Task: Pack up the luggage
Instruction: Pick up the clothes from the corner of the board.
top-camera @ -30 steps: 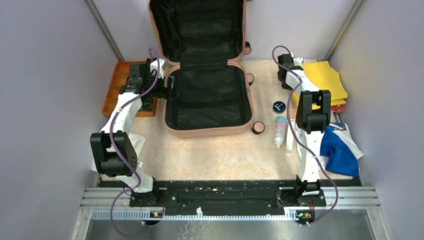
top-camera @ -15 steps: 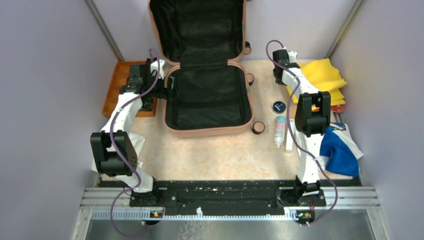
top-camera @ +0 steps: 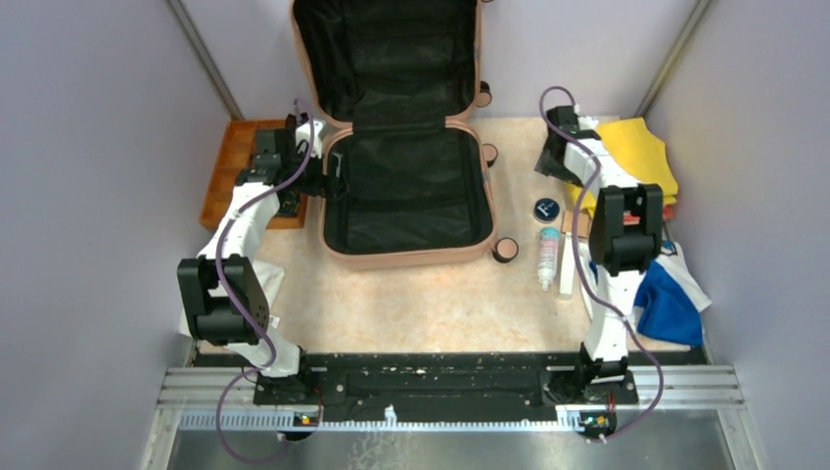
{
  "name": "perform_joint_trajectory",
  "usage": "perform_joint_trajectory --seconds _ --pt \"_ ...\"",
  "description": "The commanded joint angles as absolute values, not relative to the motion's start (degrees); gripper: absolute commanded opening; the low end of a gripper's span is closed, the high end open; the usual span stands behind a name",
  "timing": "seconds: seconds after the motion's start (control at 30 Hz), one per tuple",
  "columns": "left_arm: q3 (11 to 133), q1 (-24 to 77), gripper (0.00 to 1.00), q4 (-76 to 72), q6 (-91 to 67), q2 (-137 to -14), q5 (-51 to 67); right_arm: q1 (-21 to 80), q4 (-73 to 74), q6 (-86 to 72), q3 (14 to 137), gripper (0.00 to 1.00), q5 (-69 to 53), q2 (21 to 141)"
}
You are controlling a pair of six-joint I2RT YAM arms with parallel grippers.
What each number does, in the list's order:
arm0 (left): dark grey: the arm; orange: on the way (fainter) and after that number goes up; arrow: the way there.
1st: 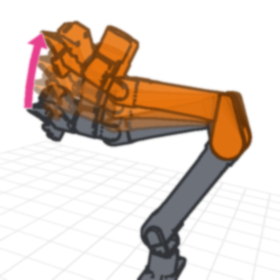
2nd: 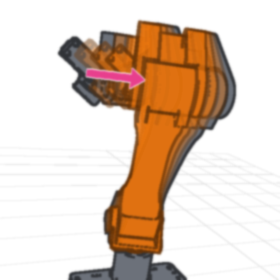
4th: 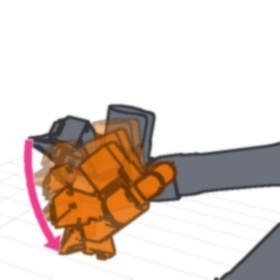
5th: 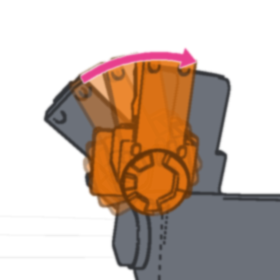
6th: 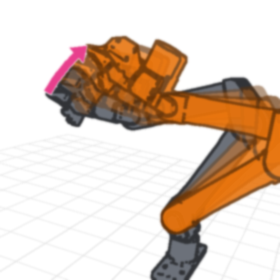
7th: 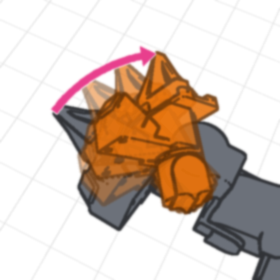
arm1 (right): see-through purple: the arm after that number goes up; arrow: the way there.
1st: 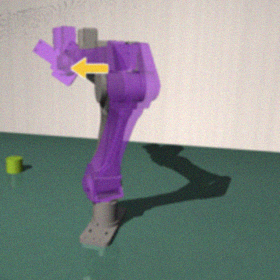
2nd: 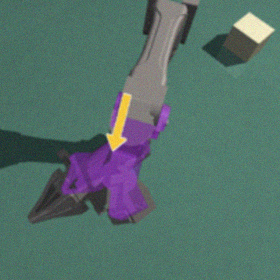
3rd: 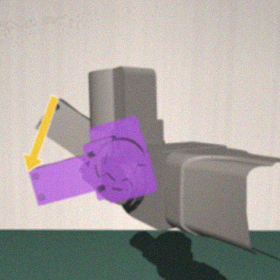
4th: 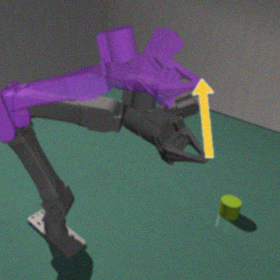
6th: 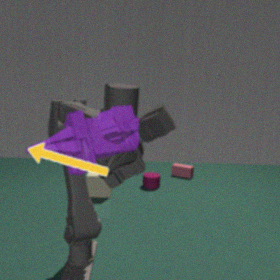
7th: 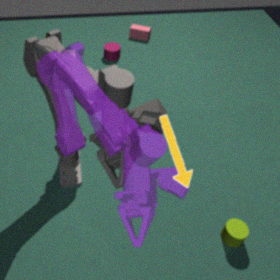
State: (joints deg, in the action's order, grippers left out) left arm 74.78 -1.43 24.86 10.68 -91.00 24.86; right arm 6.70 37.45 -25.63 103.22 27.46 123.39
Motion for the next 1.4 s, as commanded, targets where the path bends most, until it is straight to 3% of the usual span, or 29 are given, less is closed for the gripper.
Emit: perform_joint_trajectory --seconds 0.0,0.17,0.43,1.0,1.37 --pt "74.6 -1.6 0.98 23.7 11.5 -88.8 26.4 1.6 35.4 -37.0 92.6 0.81 19.2 108.4" --pt "74.7 -1.6 0.98 24.3 12.2 -88.8 27.0 -4.1 27.9 -47.5 75.8 0.83 10.2 96.9" --pt "75.3 -1.6 0.98 25.1 12.8 -89.4 27.5 -8.5 19.3 -59.0 69.2 0.83 0.5 96.2" --pt "76.1 -1.5 0.98 26.0 12.7 -89.4 27.0 -8.9 12.5 -69.4 58.6 0.76 7.3 95.4" --pt "76.5 -1.6 0.98 26.4 12.9 -89.9 26.0 -12.4 5.8 -67.0 61.1 0.46 1.2 101.2"
